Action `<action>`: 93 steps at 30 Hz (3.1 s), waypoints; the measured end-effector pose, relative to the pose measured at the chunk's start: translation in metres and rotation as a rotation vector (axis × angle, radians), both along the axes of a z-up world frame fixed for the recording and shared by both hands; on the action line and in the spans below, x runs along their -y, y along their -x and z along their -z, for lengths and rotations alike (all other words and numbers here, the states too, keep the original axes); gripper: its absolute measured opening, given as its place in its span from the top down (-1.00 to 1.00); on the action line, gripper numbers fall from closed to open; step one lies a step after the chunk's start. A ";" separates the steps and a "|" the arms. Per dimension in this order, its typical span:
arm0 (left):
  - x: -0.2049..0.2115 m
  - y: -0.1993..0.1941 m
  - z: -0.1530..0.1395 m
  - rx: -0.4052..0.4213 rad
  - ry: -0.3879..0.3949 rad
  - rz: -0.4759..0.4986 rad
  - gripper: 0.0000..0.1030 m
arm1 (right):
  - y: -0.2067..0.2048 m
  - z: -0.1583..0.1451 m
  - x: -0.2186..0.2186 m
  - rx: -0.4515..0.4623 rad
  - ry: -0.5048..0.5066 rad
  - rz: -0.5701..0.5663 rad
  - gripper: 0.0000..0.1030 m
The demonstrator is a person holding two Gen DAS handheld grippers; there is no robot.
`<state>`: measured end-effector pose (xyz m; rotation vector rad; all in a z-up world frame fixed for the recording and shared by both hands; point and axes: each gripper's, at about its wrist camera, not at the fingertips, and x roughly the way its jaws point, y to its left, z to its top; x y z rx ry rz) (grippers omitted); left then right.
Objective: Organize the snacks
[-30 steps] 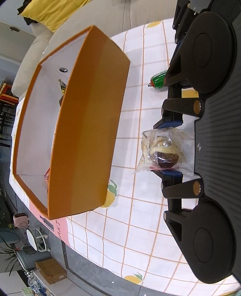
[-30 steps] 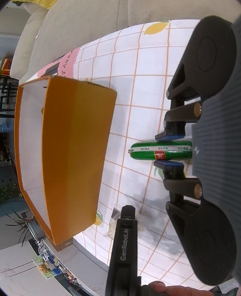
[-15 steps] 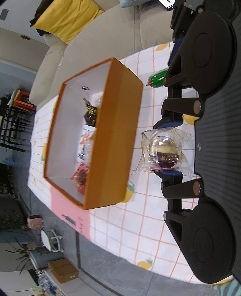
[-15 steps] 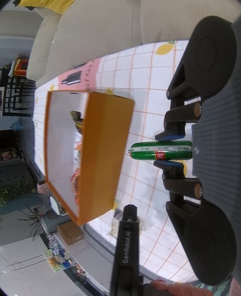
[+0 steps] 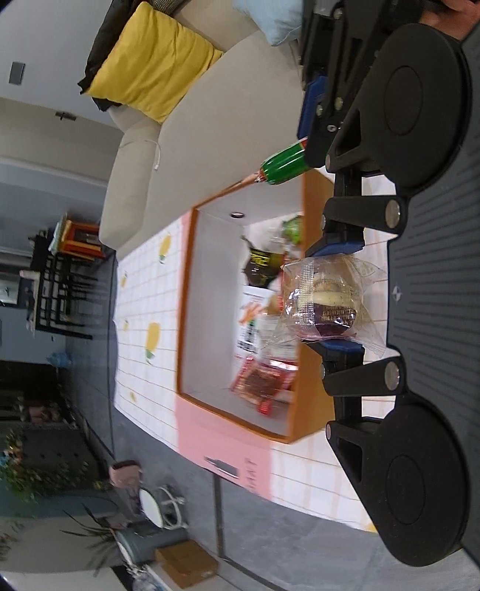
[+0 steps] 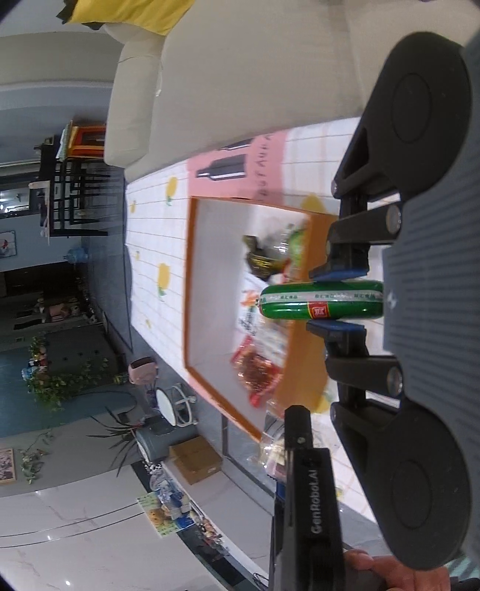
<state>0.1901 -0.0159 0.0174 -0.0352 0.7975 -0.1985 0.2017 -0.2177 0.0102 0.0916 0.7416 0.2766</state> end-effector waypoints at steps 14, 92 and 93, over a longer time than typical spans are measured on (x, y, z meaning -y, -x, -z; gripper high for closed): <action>0.010 -0.081 0.022 -0.087 -0.055 0.065 0.09 | -0.091 -0.003 -0.013 -0.033 0.068 -0.009 0.64; -0.003 0.025 -0.059 0.327 -0.138 -0.115 -0.62 | -0.005 -0.081 -0.013 0.198 0.116 0.048 -0.84; -0.002 0.032 -0.059 0.340 -0.148 -0.114 -0.64 | 0.004 -0.085 -0.012 0.216 0.117 0.050 -0.84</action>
